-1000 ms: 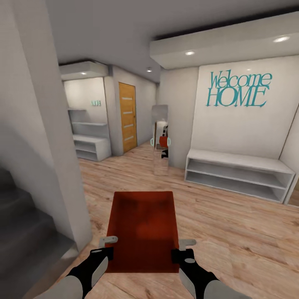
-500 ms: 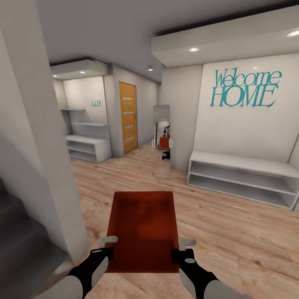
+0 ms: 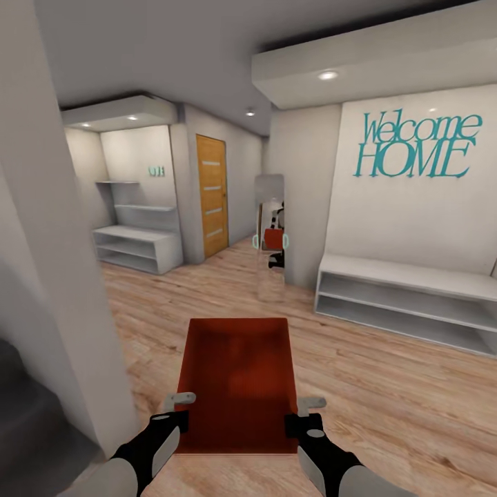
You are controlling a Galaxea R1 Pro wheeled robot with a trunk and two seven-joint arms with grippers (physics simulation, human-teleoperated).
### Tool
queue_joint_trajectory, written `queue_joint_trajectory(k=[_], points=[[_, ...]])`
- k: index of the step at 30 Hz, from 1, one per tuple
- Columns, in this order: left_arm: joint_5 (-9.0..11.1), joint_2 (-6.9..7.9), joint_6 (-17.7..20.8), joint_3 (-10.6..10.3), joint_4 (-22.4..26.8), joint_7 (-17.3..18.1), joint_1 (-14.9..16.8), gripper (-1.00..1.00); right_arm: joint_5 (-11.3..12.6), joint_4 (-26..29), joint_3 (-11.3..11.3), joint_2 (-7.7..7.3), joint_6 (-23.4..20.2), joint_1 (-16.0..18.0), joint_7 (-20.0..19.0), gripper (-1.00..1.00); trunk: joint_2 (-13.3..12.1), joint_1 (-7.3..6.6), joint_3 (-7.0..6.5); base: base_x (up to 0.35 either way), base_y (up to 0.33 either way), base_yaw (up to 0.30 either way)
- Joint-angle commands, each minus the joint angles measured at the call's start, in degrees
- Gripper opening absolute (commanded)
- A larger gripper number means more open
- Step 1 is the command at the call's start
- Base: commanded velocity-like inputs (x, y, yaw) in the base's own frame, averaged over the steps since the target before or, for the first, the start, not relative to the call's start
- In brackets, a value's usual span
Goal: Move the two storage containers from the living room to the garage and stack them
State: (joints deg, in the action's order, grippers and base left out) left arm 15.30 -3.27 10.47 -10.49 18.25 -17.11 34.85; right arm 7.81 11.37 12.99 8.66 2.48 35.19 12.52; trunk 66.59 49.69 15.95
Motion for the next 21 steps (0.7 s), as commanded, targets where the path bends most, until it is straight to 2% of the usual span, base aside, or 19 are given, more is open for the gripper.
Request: queue_joint_trajectory(k=[1,21], points=[[-0.4,2.92,0.4,0.9,0.2,-0.6,0.1,-1.0,0.2,0.0,-1.5,-0.15,0.3,0.1,0.4,-1.0,0.0,0.04,0.07,0.321,0.0,0.0],[-0.4,2.92,0.4,0.8,0.2,-0.6,0.1,-1.0,0.3,0.0,-1.6,0.24,0.2,0.1,0.4,-1.0,0.0,0.04,0.07,0.321,0.0,0.0]])
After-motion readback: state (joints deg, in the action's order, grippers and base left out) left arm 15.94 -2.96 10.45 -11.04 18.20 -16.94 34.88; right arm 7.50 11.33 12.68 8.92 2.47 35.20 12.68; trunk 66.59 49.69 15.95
